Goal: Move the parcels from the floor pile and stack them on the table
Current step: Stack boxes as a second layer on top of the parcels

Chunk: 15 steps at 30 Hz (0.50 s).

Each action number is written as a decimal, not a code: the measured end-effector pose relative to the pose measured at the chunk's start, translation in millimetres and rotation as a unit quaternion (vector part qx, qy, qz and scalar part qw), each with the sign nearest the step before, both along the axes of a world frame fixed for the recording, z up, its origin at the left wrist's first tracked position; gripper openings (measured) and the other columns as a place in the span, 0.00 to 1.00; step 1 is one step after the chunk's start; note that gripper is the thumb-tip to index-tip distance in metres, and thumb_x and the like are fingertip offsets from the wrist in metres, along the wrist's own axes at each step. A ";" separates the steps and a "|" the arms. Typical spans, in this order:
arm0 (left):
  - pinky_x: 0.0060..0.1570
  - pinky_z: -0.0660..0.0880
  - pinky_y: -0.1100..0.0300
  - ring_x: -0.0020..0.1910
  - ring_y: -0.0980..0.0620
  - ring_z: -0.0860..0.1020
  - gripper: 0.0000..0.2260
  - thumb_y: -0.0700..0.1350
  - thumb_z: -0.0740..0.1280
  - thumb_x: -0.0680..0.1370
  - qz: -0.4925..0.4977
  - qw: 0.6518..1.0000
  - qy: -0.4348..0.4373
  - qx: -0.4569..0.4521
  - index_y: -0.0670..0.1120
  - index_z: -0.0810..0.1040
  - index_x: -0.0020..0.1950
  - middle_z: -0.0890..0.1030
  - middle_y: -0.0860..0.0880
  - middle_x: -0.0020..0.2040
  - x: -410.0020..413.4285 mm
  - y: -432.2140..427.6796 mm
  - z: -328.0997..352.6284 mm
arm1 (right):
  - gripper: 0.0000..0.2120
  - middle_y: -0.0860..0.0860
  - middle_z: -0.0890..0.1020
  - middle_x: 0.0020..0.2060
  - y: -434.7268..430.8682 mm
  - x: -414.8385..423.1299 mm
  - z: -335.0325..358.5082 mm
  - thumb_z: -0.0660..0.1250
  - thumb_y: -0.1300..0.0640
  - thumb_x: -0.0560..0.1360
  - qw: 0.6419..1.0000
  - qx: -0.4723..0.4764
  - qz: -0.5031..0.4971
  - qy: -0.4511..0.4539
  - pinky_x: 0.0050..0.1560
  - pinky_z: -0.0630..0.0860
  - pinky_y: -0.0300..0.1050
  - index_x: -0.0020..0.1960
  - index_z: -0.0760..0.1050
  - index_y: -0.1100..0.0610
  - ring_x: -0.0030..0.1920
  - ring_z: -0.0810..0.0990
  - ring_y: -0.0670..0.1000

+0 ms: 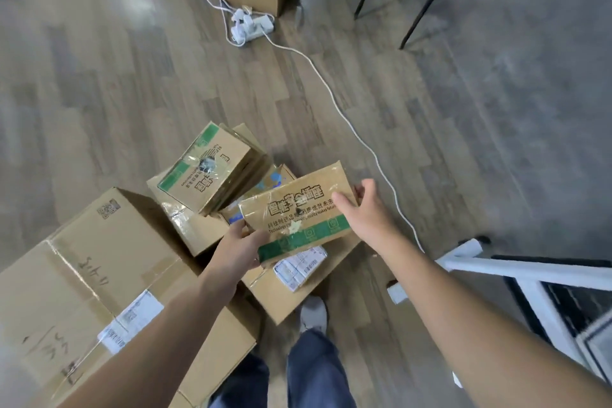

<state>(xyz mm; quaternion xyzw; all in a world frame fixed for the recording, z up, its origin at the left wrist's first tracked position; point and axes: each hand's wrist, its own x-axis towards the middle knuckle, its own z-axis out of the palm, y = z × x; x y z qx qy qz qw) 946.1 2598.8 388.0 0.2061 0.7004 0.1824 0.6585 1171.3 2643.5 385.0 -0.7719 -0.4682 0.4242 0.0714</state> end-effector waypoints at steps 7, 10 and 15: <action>0.45 0.77 0.57 0.51 0.50 0.80 0.13 0.41 0.65 0.78 -0.101 0.989 -0.050 0.094 0.51 0.71 0.62 0.81 0.49 0.54 35.0 -4.1 137.5 | 0.20 0.47 0.76 0.51 -63.6 40.4 170.4 0.63 0.43 0.78 0.985 0.119 -0.124 0.027 0.35 0.73 0.35 0.62 0.60 0.50 0.45 0.78 0.43; 0.45 0.78 0.53 0.50 0.47 0.81 0.16 0.43 0.65 0.78 -0.158 0.974 -0.068 0.145 0.47 0.71 0.66 0.81 0.46 0.55 67.7 -7.1 182.9 | 0.17 0.43 0.75 0.46 -104.7 67.5 231.7 0.63 0.45 0.79 0.964 0.183 -0.190 -0.019 0.28 0.67 0.29 0.62 0.64 0.51 0.40 0.74 0.36; 0.33 0.75 0.59 0.36 0.48 0.81 0.16 0.41 0.64 0.77 -0.255 0.940 -0.131 0.185 0.46 0.72 0.65 0.82 0.45 0.48 139.4 -39.7 238.0 | 0.14 0.42 0.75 0.43 -190.4 126.8 303.5 0.64 0.46 0.79 0.928 0.235 -0.280 -0.074 0.29 0.67 0.30 0.59 0.65 0.51 0.39 0.75 0.37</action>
